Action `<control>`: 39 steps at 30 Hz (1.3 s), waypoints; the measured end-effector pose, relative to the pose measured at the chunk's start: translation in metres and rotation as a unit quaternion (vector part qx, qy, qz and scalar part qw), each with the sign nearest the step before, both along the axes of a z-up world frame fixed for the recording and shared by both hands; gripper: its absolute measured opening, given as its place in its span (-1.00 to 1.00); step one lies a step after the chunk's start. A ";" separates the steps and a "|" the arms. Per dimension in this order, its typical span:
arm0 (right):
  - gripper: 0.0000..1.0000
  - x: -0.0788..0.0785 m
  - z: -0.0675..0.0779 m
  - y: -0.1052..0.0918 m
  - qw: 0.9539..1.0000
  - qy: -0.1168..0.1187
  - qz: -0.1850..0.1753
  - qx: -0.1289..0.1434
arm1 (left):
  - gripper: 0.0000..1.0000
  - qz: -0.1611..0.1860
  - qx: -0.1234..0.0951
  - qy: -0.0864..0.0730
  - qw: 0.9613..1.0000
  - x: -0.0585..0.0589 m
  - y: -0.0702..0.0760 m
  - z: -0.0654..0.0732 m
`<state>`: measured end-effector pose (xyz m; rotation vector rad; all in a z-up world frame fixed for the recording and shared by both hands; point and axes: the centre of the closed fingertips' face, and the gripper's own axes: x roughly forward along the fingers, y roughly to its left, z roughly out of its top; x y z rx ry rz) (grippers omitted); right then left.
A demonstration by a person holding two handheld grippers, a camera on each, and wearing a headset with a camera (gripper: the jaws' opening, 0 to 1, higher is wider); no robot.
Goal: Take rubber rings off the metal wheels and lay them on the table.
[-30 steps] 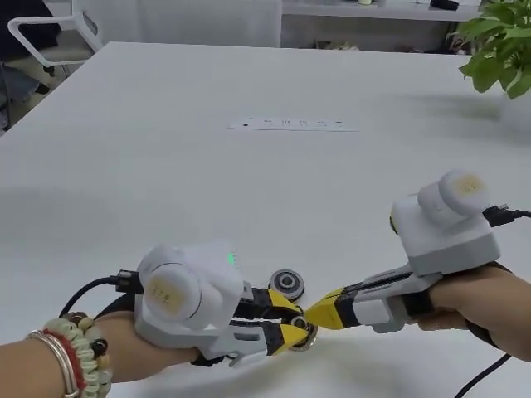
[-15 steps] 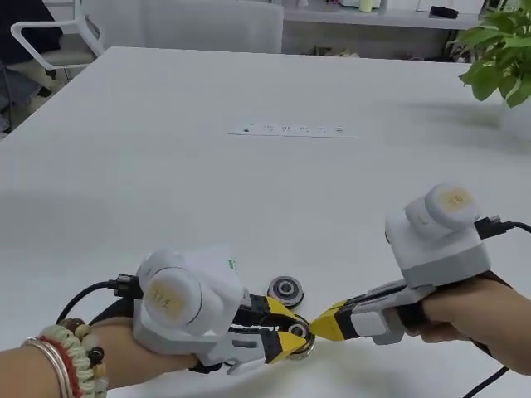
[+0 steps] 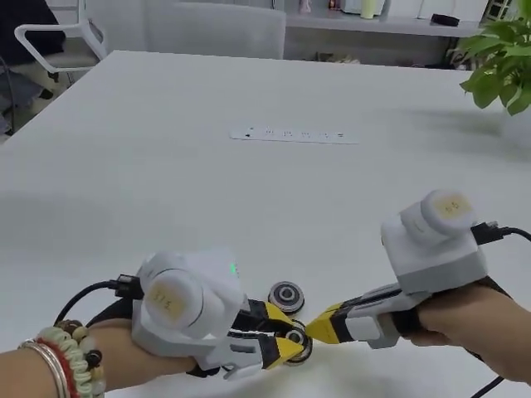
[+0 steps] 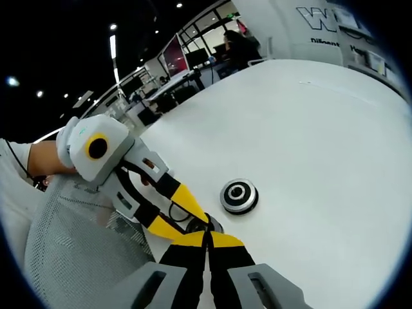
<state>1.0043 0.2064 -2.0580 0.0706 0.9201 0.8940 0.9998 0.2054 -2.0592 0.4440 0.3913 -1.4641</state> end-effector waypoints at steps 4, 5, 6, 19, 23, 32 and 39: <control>-1.00 -0.002 -0.001 0.000 1.000 0.009 -0.004 -0.001 | -0.83 0.000 0.000 0.002 1.000 0.000 0.000 0.000; -1.00 -0.002 -0.001 0.000 1.000 0.014 -0.007 0.002 | -0.83 0.000 0.000 0.002 1.000 0.000 0.000 0.000; -1.00 -0.002 -0.001 0.000 1.000 0.015 -0.009 0.003 | -0.83 0.001 0.000 0.004 1.000 0.000 0.000 0.000; -1.00 0.000 -0.001 -0.001 1.000 0.021 -0.023 0.003 | -0.73 -0.024 0.026 -0.001 0.999 -0.003 0.001 0.002; -1.00 0.000 0.001 -0.002 0.999 0.023 -0.029 0.007 | -0.59 -0.033 0.008 0.003 0.999 -0.007 0.000 0.014; -1.00 0.001 0.004 -0.004 1.000 0.013 -0.024 0.000 | 0.04 -0.035 -0.007 0.016 0.999 -0.008 0.001 0.042; -1.00 0.000 0.006 -0.003 1.000 0.011 -0.019 0.003 | 0.43 -0.055 0.000 0.014 0.998 -0.018 0.013 0.066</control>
